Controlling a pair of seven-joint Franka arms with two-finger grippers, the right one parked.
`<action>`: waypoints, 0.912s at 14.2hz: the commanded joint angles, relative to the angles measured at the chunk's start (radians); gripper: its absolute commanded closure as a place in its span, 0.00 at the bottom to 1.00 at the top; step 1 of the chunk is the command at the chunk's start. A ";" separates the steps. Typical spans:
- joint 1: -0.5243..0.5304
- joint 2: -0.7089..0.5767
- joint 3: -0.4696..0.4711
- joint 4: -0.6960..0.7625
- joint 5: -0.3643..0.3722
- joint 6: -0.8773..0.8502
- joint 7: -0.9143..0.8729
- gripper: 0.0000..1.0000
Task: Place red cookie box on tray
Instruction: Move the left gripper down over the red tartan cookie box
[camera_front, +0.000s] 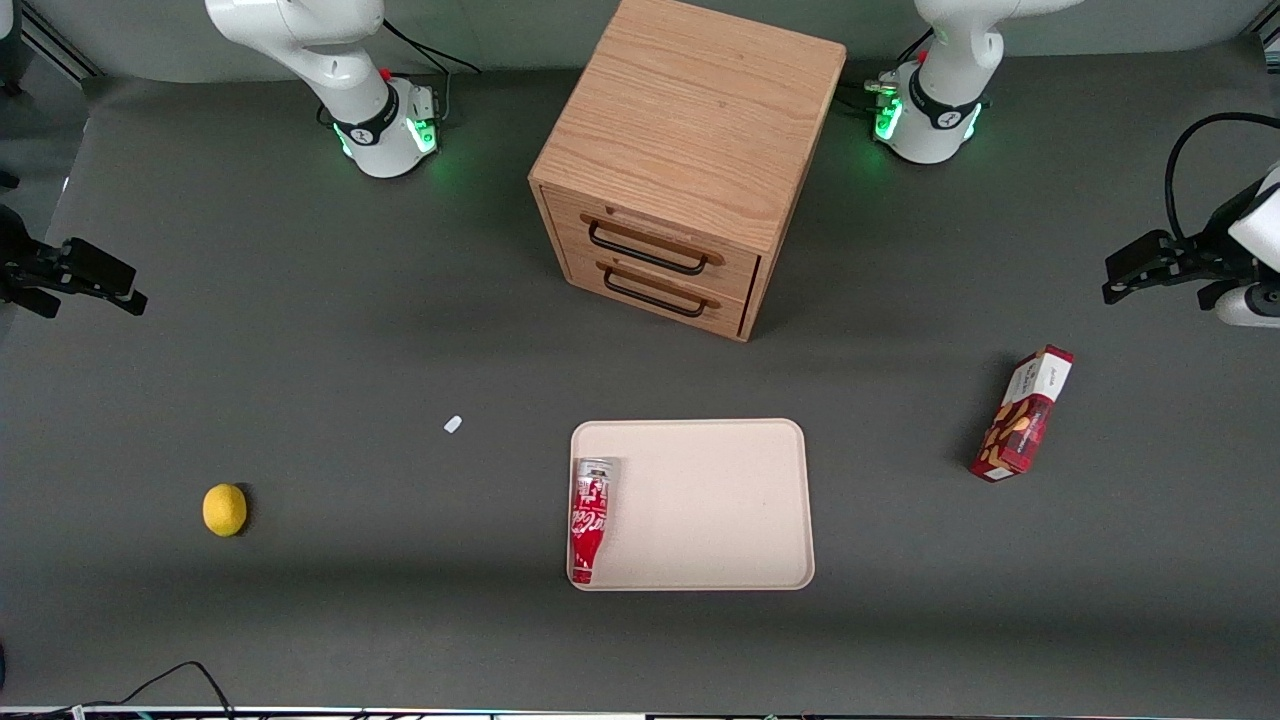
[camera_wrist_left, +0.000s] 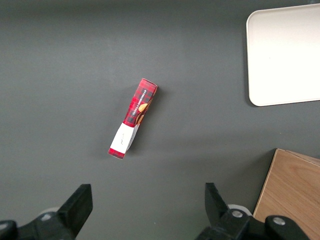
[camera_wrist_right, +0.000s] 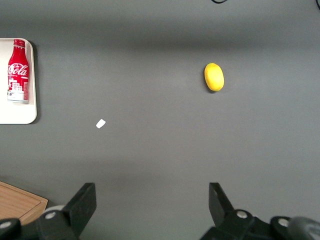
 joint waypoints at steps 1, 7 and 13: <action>-0.009 -0.009 0.002 0.008 0.014 -0.012 -0.015 0.00; -0.007 0.018 0.005 0.007 0.014 0.006 -0.018 0.00; 0.000 0.103 0.011 -0.037 0.120 0.058 0.224 0.00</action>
